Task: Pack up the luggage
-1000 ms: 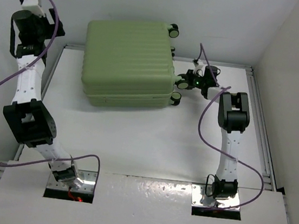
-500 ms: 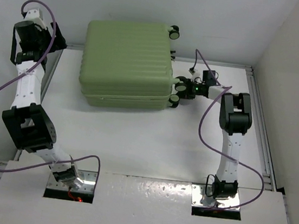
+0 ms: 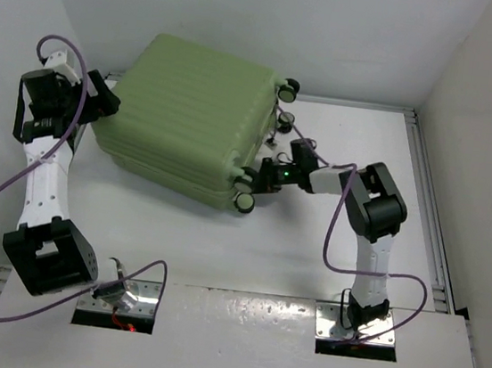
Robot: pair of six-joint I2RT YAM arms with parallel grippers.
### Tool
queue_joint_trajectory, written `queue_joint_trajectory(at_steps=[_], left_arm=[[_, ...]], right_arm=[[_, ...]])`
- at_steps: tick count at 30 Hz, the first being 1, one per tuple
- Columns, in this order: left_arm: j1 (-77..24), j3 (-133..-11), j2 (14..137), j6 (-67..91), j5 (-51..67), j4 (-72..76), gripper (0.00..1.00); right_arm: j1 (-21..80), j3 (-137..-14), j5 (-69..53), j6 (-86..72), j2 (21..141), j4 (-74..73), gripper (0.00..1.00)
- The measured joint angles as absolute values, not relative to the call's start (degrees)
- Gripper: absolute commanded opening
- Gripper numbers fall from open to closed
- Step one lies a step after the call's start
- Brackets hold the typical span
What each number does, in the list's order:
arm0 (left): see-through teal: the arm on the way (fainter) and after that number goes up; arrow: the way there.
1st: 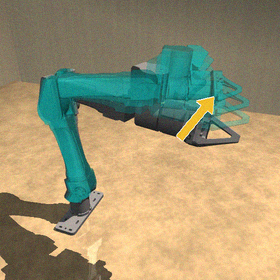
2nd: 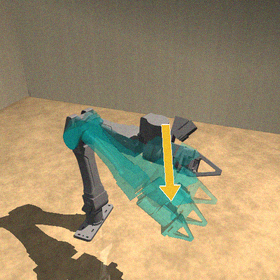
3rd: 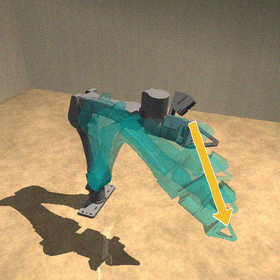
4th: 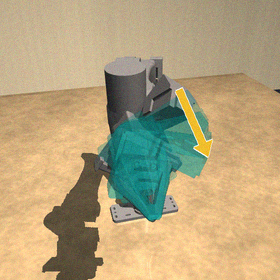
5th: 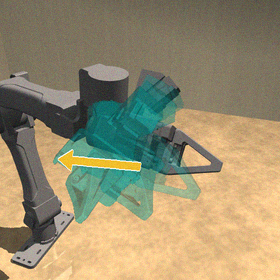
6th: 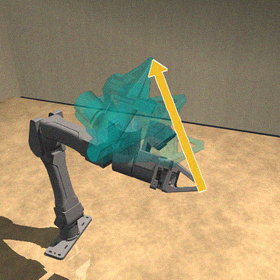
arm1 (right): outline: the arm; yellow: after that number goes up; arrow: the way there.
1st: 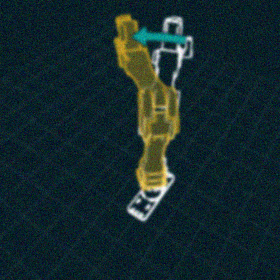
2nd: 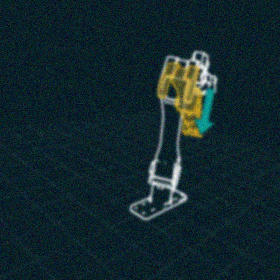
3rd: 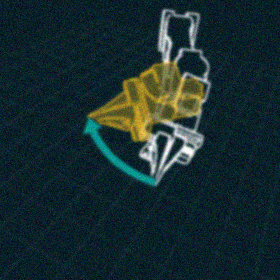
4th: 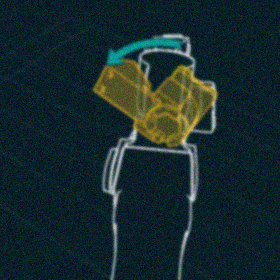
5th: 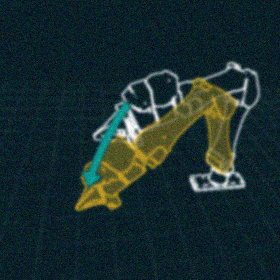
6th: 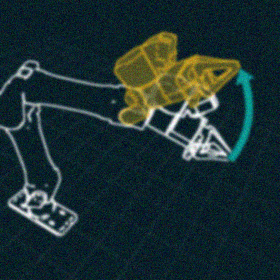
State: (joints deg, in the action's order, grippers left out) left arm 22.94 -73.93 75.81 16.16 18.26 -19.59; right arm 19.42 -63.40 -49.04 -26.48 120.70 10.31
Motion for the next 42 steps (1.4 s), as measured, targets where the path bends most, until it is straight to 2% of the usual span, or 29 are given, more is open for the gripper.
queue_joint_trajectory(at_steps=[3,6,7,9,12,13,14,20,22,23,25,27,29,30,33,37,42], left_arm=[[26.3,-69.6,73.3,18.9,19.4,-21.8,0.99],[30.0,-68.5,73.1,21.2,19.7,-23.9,0.99],[31.0,-68.5,73.1,21.8,19.5,-24.6,0.99],[32.0,-68.9,73.2,22.2,19.2,-25.8,0.99],[32.0,-71.0,73.8,21.3,18.9,-28.8,0.99],[32.0,-71.7,73.8,20.8,18.4,-29.8,0.99],[32.0,-72.0,73.8,20.2,17.6,-30.5,0.99],[35.0,-70.0,73.5,19.7,9.9,-35.4,0.95],[36.8,-68.5,73.5,20.4,7.1,-36.9,0.94],[37.6,-67.9,73.5,20.7,6.0,-37.6,0.92],[38.8,-66.7,73.5,21.8,4.0,-38.3,0.91],[39.1,-65.8,73.8,23.0,2.7,-38.8,0.89],[39.1,-65.8,75.4,24.6,2.5,-39.0,0.88],[39.1,-65.8,76.8,25.2,2.5,-38.7,0.88],[38.8,-65.8,82.2,26.5,2.9,-37.3,0.88],[38.1,-65.8,88.4,26.6,4.2,-35.4,0.88],[36.9,-66.3,91.7,25.5,7.8,-33.9,0.9]], right_arm=[[25.8,-62.2,-52.9,-33.9,120.4,20.8,0.09],[28.6,-59.4,-55.9,-39.6,117.9,31.4,0.2],[28.4,-58.3,-56.8,-40.7,116.3,34.2,0.29],[26.5,-56.5,-58.1,-41.7,112.8,37.6,0.36],[19.5,-55.9,-59.3,-38.3,105.6,34.7,0.45],[16.6,-56.2,-59.2,-35.4,102.8,31.1,0.53],[14.1,-56.7,-59.1,-32.5,100.5,28.0,0.56],[5.1,-65.7,-54.8,-15.9,94.7,11.1,0.61],[3.6,-68.6,-52.3,-14.1,95.8,9.0,0.57],[2.8,-70.0,-50.9,-13.8,96.9,8.9,0.5],[0.9,-72.0,-46.7,-14.1,99.5,9.4,0.42],[-1.3,-75.6,-42.2,-15.0,104.3,9.6,0.4],[-2.9,-81.7,-37.5,-16.4,110.8,8.2,0.48],[-3.6,-85.9,-36.2,-17.1,114.3,6.8,0.58],[-4.5,-98.0,-35.8,-17.7,124.4,5.1,0.7],[-4.2,-103.1,-43.5,-12.8,131.7,4.5,0.78],[-3.6,-100.1,-56.4,-3.3,135.4,7.5,0.82]])
